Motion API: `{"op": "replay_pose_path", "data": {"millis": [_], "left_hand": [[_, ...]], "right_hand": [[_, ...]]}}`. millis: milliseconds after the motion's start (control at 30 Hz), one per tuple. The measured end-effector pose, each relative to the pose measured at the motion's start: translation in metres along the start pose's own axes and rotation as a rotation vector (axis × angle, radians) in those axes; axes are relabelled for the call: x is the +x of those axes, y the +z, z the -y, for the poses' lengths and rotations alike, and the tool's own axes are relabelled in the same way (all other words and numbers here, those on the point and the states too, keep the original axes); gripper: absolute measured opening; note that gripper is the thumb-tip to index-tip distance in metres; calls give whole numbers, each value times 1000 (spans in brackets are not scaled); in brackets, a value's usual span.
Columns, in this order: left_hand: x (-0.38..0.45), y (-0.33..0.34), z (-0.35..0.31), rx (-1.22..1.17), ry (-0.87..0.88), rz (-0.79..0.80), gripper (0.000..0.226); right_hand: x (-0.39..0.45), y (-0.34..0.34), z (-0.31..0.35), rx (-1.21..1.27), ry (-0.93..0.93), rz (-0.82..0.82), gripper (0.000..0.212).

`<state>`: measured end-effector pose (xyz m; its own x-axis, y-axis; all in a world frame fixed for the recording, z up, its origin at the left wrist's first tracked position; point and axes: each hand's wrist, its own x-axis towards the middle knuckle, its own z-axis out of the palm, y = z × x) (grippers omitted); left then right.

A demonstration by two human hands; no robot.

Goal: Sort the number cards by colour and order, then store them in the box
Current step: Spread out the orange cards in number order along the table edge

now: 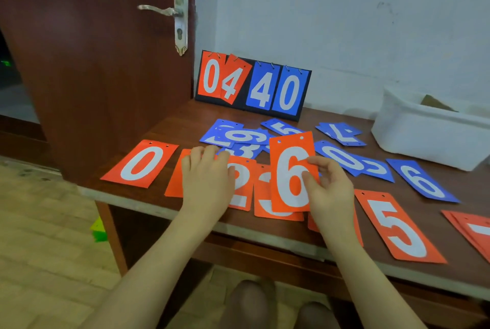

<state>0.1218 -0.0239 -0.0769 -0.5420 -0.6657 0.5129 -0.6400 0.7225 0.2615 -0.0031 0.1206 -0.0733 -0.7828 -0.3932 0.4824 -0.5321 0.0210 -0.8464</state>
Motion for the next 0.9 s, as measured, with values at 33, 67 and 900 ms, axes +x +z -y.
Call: {"op": "replay_pose_path", "data": {"millis": [33,67,900], "left_hand": [[0,-2,-8,-135,13,-40,36],[0,-3,-18,-309,20,-39,39],[-33,54,-286,-631,408,374,38]], "right_hand": [[1,-5,3,31,-1,1,22],[1,-11,6,71,-4,4,22],[7,-253,-68,-930,195,112,30]]}}
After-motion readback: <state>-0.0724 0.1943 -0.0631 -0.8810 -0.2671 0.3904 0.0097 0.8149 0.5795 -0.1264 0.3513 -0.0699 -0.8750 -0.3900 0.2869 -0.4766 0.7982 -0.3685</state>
